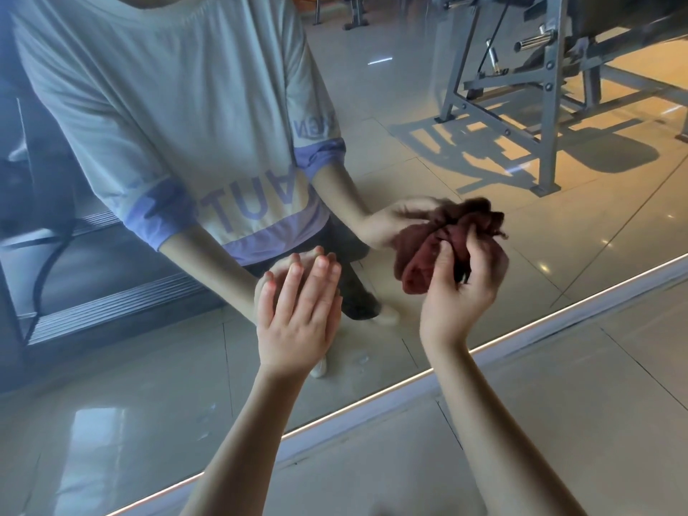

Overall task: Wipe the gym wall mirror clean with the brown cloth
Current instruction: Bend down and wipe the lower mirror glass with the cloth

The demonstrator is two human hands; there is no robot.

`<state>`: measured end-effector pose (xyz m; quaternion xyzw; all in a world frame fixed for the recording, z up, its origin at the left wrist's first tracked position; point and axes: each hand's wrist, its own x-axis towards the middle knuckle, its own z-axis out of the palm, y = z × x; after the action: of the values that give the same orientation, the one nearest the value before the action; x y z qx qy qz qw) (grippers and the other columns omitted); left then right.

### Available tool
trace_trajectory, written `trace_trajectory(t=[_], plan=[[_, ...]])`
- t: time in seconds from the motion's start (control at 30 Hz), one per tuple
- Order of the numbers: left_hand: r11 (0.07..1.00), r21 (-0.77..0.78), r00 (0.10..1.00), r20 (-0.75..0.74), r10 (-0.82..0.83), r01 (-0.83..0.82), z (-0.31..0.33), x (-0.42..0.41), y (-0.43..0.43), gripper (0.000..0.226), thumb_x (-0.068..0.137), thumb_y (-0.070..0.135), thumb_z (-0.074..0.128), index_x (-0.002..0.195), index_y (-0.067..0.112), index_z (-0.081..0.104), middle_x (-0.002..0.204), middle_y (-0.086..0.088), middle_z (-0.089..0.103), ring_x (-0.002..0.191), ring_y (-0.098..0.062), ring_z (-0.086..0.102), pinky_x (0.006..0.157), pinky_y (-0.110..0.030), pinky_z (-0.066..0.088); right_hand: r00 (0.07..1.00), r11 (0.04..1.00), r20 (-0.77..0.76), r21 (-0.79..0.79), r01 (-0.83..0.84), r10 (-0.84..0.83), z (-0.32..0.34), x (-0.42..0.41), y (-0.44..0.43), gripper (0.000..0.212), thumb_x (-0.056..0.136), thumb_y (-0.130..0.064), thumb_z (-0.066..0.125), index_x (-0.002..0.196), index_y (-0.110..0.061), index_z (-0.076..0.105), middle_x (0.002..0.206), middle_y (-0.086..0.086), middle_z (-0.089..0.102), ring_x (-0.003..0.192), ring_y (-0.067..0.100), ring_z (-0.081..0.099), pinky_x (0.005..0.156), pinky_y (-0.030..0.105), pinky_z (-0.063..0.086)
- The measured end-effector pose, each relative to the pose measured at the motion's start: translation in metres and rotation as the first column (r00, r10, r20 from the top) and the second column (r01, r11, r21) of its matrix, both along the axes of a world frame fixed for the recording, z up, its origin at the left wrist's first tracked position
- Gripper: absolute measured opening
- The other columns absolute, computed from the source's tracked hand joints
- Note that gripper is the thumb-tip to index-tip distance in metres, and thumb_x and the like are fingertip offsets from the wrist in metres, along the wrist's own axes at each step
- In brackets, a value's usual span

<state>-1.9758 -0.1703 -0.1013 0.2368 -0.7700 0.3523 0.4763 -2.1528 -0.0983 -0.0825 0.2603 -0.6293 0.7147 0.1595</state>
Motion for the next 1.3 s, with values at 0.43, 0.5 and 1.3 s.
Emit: trace_trajectory(t=[0.43, 0.5, 1.3], plan=[[1.0, 0.026, 1.0, 0.009, -0.004, 0.004, 0.0, 0.001, 0.0, 0.05, 0.097, 0.025, 0.056, 0.144, 0.015, 0.042, 0.152, -0.002, 0.033, 0.136, -0.026, 0.034, 0.122, -0.043, 0.017, 0.942, 0.999, 0.336, 0.04, -0.008, -0.006, -0.013, 0.009, 0.003, 0.034, 0.091, -0.014, 0.06, 0.119, 0.005, 0.061, 0.12, 0.016, 0.058, 0.111, 0.031, 0.058, 0.097, 0.039, 0.05], [1.0, 0.024, 1.0, 0.007, 0.002, -0.002, -0.001, 0.0, 0.0, 0.05, 0.097, 0.025, 0.056, 0.144, 0.015, 0.042, 0.152, -0.002, 0.032, 0.136, -0.026, 0.034, 0.122, -0.043, 0.017, 0.967, 0.997, 0.251, 0.049, -0.062, 0.047, -0.014, 0.029, 0.006, 0.031, 0.089, -0.015, 0.063, 0.112, 0.005, 0.062, 0.113, 0.006, 0.056, 0.104, 0.026, 0.059, 0.09, 0.04, 0.053], [0.995, 0.094, 0.98, 0.197, 0.023, -0.042, -0.028, 0.033, 0.017, 0.06, 0.085, 0.01, 0.071, 0.141, 0.012, 0.049, 0.165, -0.003, 0.019, 0.151, -0.025, 0.021, 0.124, -0.044, 0.018, 0.944, 0.946, 0.285, 0.224, -0.234, 0.166, -0.059, 0.047, 0.022, 0.014, 0.079, 0.003, 0.076, 0.089, -0.001, 0.067, 0.1, 0.004, 0.057, 0.088, 0.019, 0.06, 0.078, 0.011, 0.046]])
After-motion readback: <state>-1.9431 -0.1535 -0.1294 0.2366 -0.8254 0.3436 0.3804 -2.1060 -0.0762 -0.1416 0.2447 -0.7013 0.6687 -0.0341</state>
